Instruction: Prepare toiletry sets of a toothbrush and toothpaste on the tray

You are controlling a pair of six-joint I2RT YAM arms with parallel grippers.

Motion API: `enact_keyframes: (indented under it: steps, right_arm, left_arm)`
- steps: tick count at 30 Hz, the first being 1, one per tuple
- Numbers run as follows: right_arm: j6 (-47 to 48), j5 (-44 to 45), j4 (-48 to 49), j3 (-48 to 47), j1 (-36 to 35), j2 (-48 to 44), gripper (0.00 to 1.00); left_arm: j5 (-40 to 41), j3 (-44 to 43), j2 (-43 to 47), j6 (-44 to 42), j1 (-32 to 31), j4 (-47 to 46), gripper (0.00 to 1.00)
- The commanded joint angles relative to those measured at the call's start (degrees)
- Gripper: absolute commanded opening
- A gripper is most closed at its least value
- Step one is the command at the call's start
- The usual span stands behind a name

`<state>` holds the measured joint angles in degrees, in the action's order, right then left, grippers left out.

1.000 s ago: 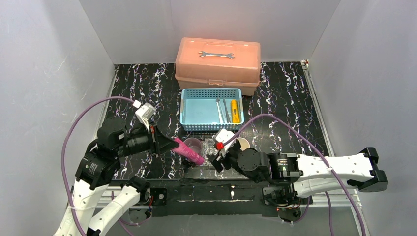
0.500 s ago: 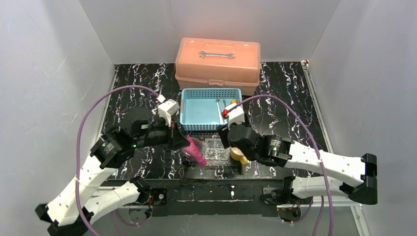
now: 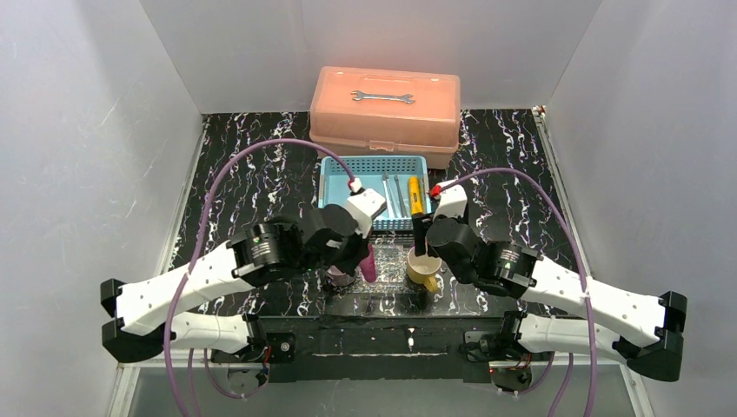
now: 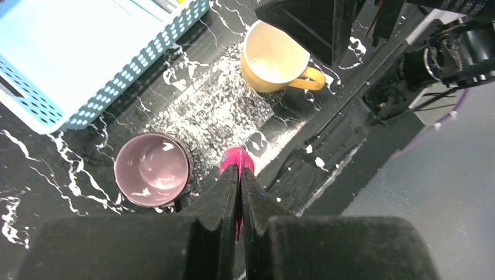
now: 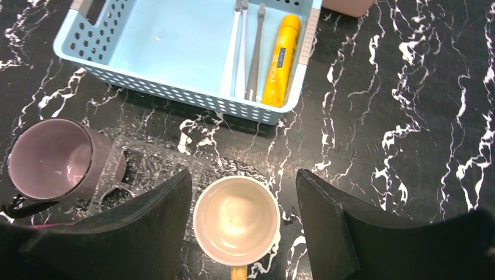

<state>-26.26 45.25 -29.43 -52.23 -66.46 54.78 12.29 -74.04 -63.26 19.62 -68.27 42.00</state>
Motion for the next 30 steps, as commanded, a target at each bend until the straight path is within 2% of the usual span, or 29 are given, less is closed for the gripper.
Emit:
enact_keyframes:
  steps: [1, 11, 30]
  right_arm:
    - [-4.5, 3.5, 0.2, 2.2, 0.4, -3.2, 0.74]
    - [-6.9, 1.8, 3.4, 7.6, 0.5, -8.4, 0.73]
    - [-6.9, -0.8, 5.6, 9.1, 0.4, -7.3, 0.73]
  left_arm:
    - [11.6, -2.9, -2.0, -2.7, -3.5, -4.4, 0.00]
    - [17.7, 2.4, -3.8, -6.7, -4.8, -15.0, 0.00]
    - [19.3, 2.7, -10.1, -7.5, -4.6, -15.9, 0.00]
